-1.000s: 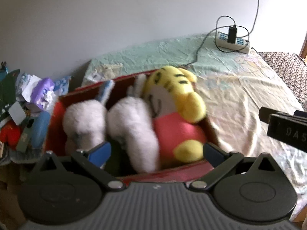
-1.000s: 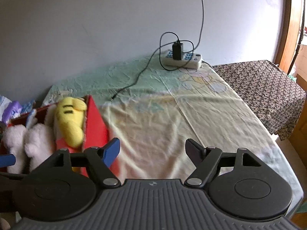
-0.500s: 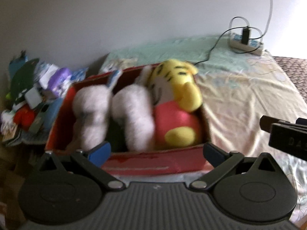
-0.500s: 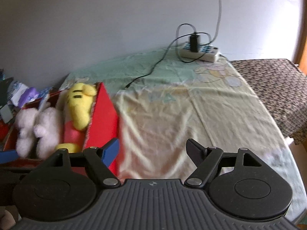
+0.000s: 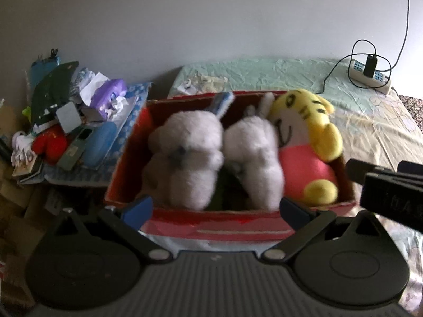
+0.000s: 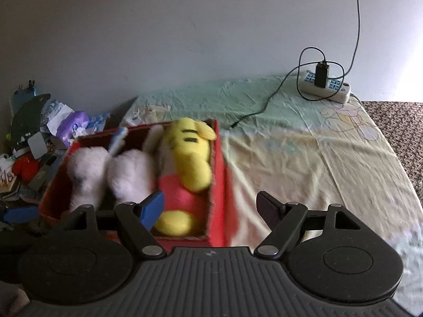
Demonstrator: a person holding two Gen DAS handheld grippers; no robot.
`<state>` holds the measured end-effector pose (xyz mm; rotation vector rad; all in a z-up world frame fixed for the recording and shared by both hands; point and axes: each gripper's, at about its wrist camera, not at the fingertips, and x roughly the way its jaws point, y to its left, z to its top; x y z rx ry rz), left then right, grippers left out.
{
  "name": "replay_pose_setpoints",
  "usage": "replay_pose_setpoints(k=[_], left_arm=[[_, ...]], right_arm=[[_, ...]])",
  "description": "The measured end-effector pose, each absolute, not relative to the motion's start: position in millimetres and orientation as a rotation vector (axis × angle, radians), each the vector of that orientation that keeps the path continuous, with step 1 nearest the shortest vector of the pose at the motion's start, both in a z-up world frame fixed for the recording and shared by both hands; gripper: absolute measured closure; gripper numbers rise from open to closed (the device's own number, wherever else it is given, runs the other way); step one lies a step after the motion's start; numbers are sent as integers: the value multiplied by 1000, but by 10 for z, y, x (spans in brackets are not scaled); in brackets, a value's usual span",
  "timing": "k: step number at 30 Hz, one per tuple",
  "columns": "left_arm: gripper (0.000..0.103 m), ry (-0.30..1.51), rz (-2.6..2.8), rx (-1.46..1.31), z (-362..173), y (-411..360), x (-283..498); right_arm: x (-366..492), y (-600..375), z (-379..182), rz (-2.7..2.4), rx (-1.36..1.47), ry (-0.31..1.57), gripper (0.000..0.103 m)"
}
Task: Organize objects
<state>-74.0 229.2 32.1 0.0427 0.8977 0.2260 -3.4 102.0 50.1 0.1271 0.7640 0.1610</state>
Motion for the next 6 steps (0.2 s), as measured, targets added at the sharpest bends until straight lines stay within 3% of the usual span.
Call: replay_pose_setpoints(k=[6], left_arm=[[5,883,223,16,334,2588,-663]], right_arm=[[17,1218,512,138,121,744,24]])
